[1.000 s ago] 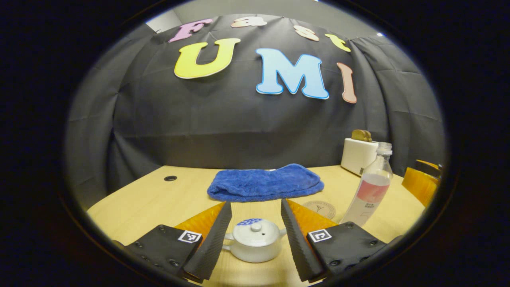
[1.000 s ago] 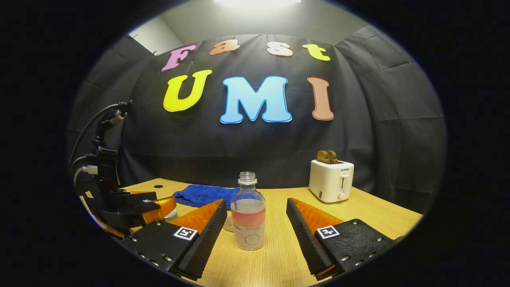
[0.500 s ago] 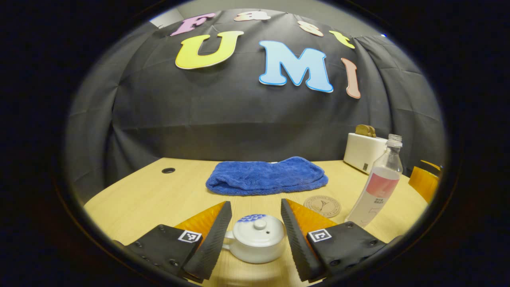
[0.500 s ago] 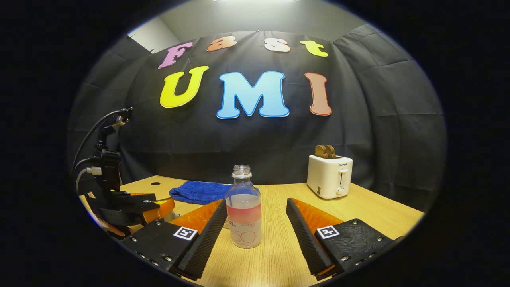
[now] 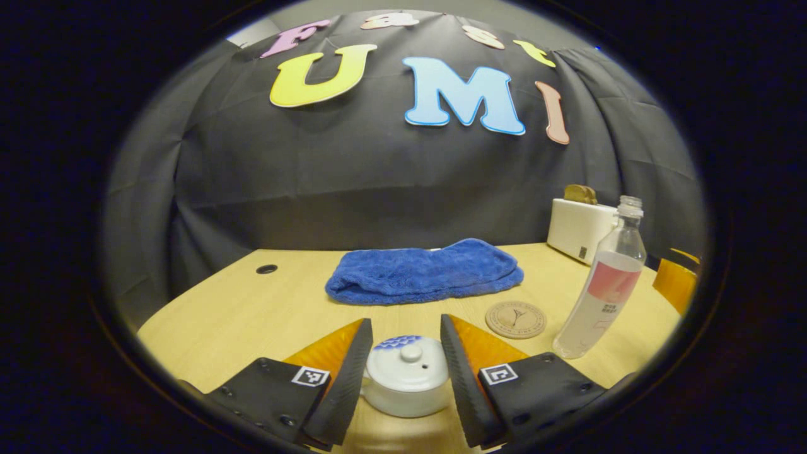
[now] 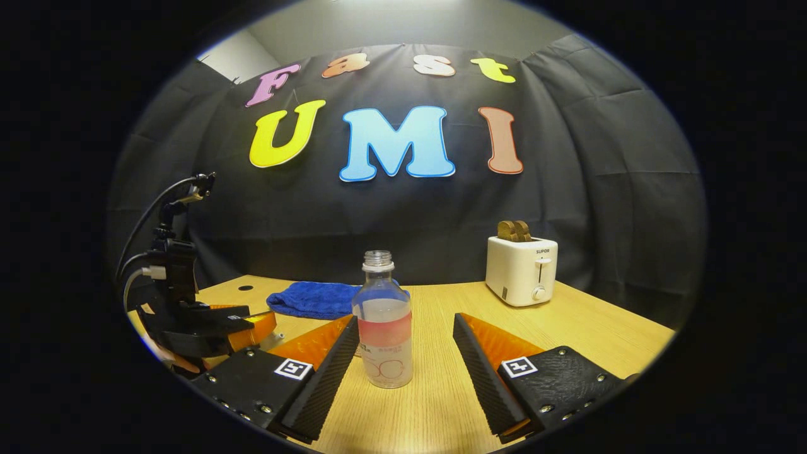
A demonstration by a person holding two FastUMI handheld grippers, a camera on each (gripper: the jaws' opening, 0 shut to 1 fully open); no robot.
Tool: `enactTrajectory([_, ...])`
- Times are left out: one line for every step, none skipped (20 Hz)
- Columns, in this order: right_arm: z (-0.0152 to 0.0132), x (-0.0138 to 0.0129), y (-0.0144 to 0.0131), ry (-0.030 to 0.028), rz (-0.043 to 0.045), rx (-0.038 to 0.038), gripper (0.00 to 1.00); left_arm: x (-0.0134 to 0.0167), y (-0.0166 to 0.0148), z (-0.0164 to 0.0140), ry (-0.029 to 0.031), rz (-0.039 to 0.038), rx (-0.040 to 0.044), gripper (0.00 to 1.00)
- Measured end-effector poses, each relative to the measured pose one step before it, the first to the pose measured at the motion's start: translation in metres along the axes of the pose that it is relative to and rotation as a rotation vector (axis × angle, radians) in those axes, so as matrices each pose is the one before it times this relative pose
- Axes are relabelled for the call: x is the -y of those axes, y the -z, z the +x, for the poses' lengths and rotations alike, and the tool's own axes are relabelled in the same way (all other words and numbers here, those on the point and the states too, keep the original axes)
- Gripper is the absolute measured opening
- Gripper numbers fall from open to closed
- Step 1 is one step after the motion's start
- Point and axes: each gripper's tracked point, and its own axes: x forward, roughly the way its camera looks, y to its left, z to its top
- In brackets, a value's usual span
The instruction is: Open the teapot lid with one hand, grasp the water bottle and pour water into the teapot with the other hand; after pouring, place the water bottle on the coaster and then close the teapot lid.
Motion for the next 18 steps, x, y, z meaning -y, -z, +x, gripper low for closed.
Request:
enactTrajectory([0.00017, 0.0015, 0.00115, 0.00315, 0.00445, -0.00251, 0.94, -0.00024, -0.00346, 0.00079, -0.00394, 0.00886, 0.01142, 0.64])
enactTrajectory([-0.00005, 0.00068, 0.00089, 0.00027, 0.00479, -0.00289, 0.93, -0.00189, -0.00218, -0.00051, -0.0107, 0.01144, 0.00989, 0.55])
enactTrajectory([0.00013, 0.00083, 0.00143, 0.00139, 0.00438, -0.0036, 0.93, 0.00115, 0.00058, 0.00149, -0.00095, 0.00386, -0.00127, 0.45])
enactTrajectory([0.00019, 0.00109, 0.00027, 0.00168, 0.0028, -0.00291, 0.93, -0.00039, -0.00216, 0.00045, 0.00362, 0.00611, -0.00142, 0.41])
enactTrajectory([-0.00004, 0.00089, 0.00159, 0.00212, 0.00155, -0.00165, 0.93, 0.00047, 0.00172, 0.0003, 0.00329, 0.00969, -0.00528, 0.37])
enactTrajectory([-0.00012, 0.00054, 0.00006, 0.00129, 0.00065, -0.0025, 0.93, 0.00241, -0.00077, -0.00061, 0.01148, 0.00326, -0.0047, 0.34])
enactTrajectory([0.00006, 0.00031, 0.00179, -0.00017, 0.00129, -0.00185, 0.93, -0.00039, -0.00059, 0.00651, -0.00124, -0.00842, 0.01282, 0.24])
enactTrajectory([0.00047, 0.00042, 0.00007, 0.00007, 0.00138, -0.00178, 0.93, 0.00158, -0.00005, -0.00372, -0.00353, 0.01174, -0.01048, 0.14])
enactTrajectory([-0.00039, 0.00028, 0.00067, 0.00176, 0.00129, 0.00012, 0.93, 0.00042, 0.00006, -0.00119, -0.00249, 0.02198, -0.00308, 0.14])
enactTrajectory([-0.00038, 0.00012, -0.00045, -0.00009, 0.00101, 0.00066, 0.93, 0.00068, -0.00055, 0.00037, -0.00211, 0.01276, -0.00429, 0.15])
enactTrajectory([0.00003, -0.00077, 0.00171, -0.00183, -0.00021, -0.00164, 0.93, -0.00033, 0.00028, 0.00031, -0.00095, -0.00446, 0.00194, 0.14])
enactTrajectory([0.00058, 0.00025, 0.0002, -0.00118, -0.00106, -0.00119, 0.93, -0.00138, -0.00326, -0.00168, -0.00251, -0.01734, 0.01152, 0.15])
enactTrajectory([-0.00056, 0.00043, 0.0007, 0.00089, -0.00236, -0.00115, 0.94, -0.00031, 0.00046, 0.0013, 0.00246, -0.02157, -0.00069, 0.07])
enactTrajectory([-0.00003, 0.00043, 0.00038, 0.00072, -0.00147, -0.00165, 0.93, -0.00068, -0.00058, 0.00009, 0.00355, -0.00786, -0.00218, 0.07])
enactTrajectory([0.00104, -0.00048, 0.00071, -0.00107, -0.00043, -0.00132, 0.93, -0.00049, 0.00155, -0.00004, -0.00015, -0.00234, 0.0002, 0.08])
enactTrajectory([-0.00005, 0.0, -0.00004, -0.00069, 0.00031, -0.00065, 0.93, 0.00038, -0.00125, -0.00005, -0.00049, 0.00055, 0.00094, 0.08])
enactTrajectory([-0.00015, -0.00023, 0.00059, -0.00035, -0.0007, 0.00031, 0.93, 0.00009, 0.00016, 0.00119, 0.00332, -0.00222, -0.00164, 0.08])
enactTrajectory([-0.00018, 0.00032, -0.0004, 0.00067, -0.00123, -0.00024, 0.93, -0.00029, -0.0015, 0.00024, 0.00461, -0.00887, -0.00014, 0.07])
